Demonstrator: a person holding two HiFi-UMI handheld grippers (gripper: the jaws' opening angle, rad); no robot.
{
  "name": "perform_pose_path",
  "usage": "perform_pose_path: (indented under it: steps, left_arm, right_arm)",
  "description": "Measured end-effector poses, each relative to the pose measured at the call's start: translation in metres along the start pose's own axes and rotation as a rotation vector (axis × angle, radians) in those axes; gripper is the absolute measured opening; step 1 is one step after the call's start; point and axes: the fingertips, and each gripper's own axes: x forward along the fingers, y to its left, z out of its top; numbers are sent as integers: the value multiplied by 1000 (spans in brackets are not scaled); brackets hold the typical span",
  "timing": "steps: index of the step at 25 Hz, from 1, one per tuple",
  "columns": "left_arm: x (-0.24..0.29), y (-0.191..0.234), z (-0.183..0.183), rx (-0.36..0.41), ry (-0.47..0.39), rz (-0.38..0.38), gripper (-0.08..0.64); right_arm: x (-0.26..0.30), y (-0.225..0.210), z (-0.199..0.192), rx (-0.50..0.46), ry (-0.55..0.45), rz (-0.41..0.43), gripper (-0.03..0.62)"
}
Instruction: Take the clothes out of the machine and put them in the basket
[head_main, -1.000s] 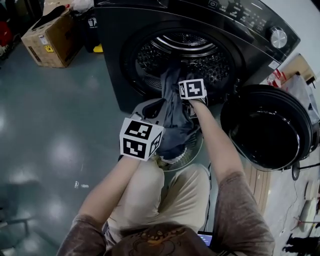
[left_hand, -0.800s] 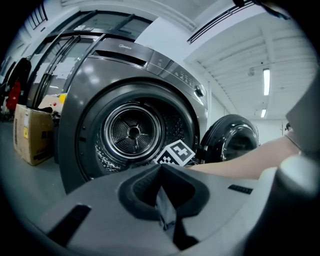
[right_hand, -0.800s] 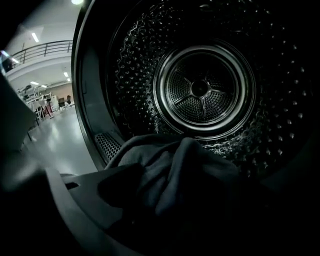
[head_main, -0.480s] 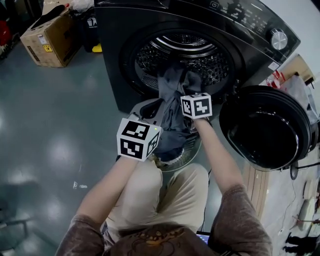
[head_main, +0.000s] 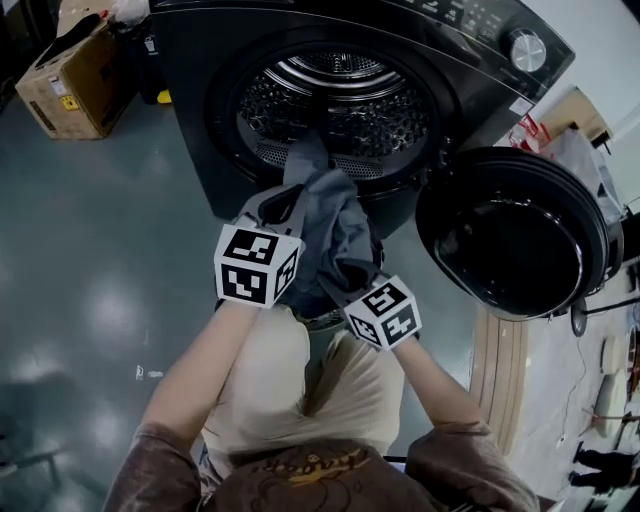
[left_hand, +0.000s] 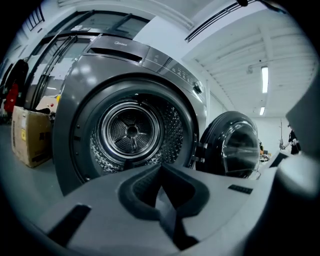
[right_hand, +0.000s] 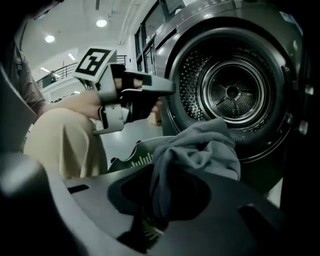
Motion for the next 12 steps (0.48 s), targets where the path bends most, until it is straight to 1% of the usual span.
perform_pose_path:
  steps: [2, 5, 6, 8, 11, 12]
  left_arm:
    - [0, -2, 0, 2, 0, -1, 6]
    - [0, -5, 0, 4, -4, -1, 6]
    - [0, -6, 0, 3, -5, -1, 6]
    - [-1, -5, 0, -1, -5, -1, 6]
    - [-1, -5, 1, -2, -5, -3, 6]
    - [-1, -5, 1, -2, -6, -4, 6]
  right_arm:
    - [-1, 7, -13, 13, 10, 11, 83]
    - [0, -3, -16, 44, 2, -26, 106]
    - [-1, -8, -13, 44, -5, -52, 142]
    - [-5, -20, -1, 39, -31, -107, 232]
    - [-7, -49, 24, 49, -105, -178, 261]
    - [-3, -61, 32, 46, -121, -197, 261]
